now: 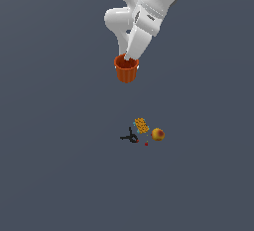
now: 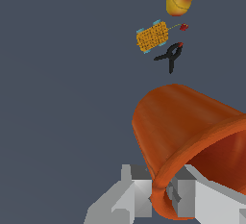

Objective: Pick up a designated object from a clutter of objects.

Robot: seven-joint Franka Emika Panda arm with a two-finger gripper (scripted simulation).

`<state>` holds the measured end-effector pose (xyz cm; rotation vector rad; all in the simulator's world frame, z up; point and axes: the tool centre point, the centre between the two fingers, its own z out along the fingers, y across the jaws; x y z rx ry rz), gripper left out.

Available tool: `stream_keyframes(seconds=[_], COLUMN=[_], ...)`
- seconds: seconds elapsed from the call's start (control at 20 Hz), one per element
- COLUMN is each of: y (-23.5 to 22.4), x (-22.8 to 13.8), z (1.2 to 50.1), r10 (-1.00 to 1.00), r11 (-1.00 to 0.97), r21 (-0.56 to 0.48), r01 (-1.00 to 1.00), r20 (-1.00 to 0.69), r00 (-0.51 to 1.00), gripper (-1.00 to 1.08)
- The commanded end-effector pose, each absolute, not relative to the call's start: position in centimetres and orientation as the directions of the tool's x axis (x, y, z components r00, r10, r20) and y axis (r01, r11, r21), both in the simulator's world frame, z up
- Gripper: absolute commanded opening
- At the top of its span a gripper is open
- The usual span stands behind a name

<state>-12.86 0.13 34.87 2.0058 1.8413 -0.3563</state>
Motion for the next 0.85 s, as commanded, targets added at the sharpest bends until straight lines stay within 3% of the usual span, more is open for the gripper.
stream_keyframes(seconds=[0.0, 0.4, 0.8], y=[-1.7, -5.8, -7.0], x=[-12.4, -11.1, -10.6], z=[37.0, 41.6, 43.0], r10=[0.891, 0.890, 0.889], r11=[-0.058, -0.057, -0.057], r21=[0.115, 0.117, 0.117], r01=[0.992, 0.992, 0.991], r20=[-0.442, -0.444, -0.445], r00=[0.103, 0.104, 0.104], gripper=[-1.00, -1.00, -1.00])
